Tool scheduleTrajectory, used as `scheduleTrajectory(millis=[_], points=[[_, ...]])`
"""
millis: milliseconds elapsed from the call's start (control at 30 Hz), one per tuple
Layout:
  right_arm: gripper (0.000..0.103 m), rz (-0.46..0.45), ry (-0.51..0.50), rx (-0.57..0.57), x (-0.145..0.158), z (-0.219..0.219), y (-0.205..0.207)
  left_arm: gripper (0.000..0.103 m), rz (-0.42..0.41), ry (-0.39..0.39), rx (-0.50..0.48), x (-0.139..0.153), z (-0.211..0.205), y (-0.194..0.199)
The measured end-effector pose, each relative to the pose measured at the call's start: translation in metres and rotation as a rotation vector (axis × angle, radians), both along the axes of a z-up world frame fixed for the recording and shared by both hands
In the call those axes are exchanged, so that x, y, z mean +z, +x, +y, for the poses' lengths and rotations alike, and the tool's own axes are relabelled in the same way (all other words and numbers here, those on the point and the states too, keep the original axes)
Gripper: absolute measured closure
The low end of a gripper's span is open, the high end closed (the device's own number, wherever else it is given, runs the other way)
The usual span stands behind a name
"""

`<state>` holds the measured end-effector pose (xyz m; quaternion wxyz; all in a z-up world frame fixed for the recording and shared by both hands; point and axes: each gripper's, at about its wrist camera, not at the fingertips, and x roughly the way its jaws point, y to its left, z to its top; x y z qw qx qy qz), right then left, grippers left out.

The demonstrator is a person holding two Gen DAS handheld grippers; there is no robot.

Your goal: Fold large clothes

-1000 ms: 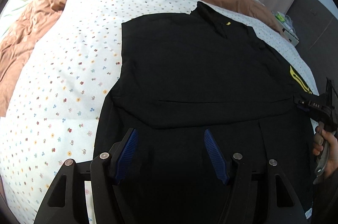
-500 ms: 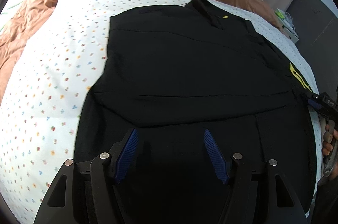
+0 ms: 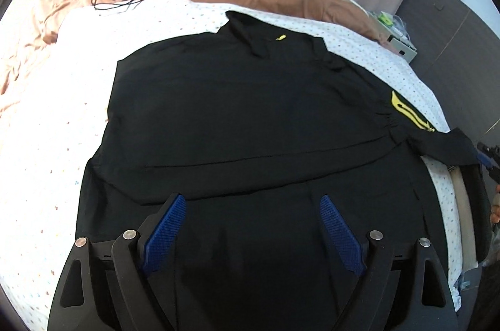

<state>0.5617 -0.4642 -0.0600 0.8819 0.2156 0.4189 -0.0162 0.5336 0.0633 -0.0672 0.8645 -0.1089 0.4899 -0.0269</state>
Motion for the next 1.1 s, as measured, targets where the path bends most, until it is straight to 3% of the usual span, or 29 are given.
scheduleTrajectory(millis=[433,800,833,867,900,1100], points=[[0.041,-0.020,0.088,-0.194,-0.013,-0.115,-0.045,0.014,-0.009,0.021,-0.035,0.005,-0.029,0.006],[0.041,0.005,0.144,-0.310,-0.051,-0.158,-0.034,0.014,-0.038,0.092,-0.013,0.003,-0.023,0.009],[0.043,0.001,0.151,-0.321,-0.052,-0.160,-0.031,0.014,-0.039,0.094,-0.008,0.004,-0.021,0.008],[0.064,-0.019,0.172,-0.333,-0.054,-0.163,-0.028,0.014,-0.041,0.094,-0.001,0.006,-0.016,0.006],[0.099,-0.022,0.184,-0.333,-0.056,-0.165,-0.025,0.014,-0.046,0.093,0.006,0.009,-0.012,0.004],[0.101,-0.138,0.135,-0.302,-0.026,-0.145,-0.026,0.014,-0.077,0.110,0.039,0.024,0.018,-0.016]])
